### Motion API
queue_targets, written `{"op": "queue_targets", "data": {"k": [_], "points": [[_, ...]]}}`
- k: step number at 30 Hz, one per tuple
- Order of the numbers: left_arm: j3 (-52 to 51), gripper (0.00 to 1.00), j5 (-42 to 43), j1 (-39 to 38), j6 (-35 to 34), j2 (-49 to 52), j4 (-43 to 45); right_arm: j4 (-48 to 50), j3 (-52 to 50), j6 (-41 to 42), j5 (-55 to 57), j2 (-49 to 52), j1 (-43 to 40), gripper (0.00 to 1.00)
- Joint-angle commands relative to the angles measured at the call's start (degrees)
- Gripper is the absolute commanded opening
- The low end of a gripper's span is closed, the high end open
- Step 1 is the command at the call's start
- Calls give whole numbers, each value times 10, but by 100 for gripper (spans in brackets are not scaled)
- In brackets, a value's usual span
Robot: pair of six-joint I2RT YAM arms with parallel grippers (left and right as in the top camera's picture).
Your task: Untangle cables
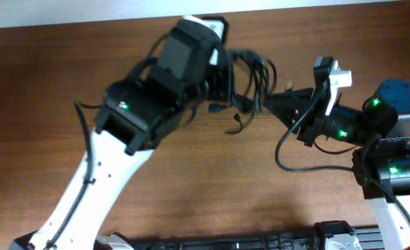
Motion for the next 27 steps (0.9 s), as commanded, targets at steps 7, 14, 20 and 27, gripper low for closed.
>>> {"op": "queue_targets", "data": {"k": [7, 14, 20, 27], "points": [[10, 0, -77, 35, -12, -5, 9, 0, 2, -4, -32, -7, 1, 44], [10, 0, 21, 35, 250, -5, 9, 1, 2, -4, -32, -7, 1, 53], [10, 0, 175, 35, 423, -5, -3, 1, 2, -4, -32, -7, 1, 53], [10, 0, 208, 22, 425, -5, -2, 3, 2, -4, -32, -7, 1, 53]]}}
